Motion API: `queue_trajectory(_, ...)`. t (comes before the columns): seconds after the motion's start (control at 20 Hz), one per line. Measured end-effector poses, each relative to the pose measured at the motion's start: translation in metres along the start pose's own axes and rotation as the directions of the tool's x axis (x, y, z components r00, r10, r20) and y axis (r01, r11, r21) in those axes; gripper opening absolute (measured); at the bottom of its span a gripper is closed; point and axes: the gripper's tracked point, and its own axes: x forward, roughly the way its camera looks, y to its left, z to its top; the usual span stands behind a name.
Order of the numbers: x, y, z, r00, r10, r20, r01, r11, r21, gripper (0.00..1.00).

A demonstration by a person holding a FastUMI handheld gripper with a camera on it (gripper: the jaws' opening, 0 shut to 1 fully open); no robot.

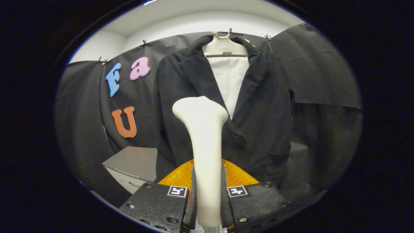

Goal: Iron the clothes twice with a garment steamer, once on the left side and once on the right side.

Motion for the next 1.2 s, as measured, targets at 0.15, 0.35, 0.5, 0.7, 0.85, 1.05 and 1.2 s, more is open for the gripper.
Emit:
queue_trajectory(0.15,0.001,-0.002,-0.014,1.0,-0.003,-0.016,0.003,1.0,-0.005,0.32)
queue_trajectory(0.35,0.003,-0.004,-0.034,0.999,-0.009,-0.038,0.009,1.0,-0.014,0.32)
queue_trajectory(0.5,0.006,-0.009,-0.055,0.997,-0.008,-0.078,0.009,1.0,0.007,0.32)
queue_trajectory(0.7,0.01,-0.02,-0.08,0.994,-0.016,-0.112,0.019,1.0,0.023,0.32)
queue_trajectory(0.85,0.01,-0.023,-0.095,0.992,-0.016,-0.126,0.019,1.0,0.019,0.32)
queue_trajectory(1.05,0.009,-0.026,-0.12,0.988,-0.013,-0.155,0.017,1.0,0.022,0.32)
queue_trajectory(1.2,0.003,-0.021,-0.141,0.983,-0.02,-0.182,0.023,1.0,0.016,0.32)
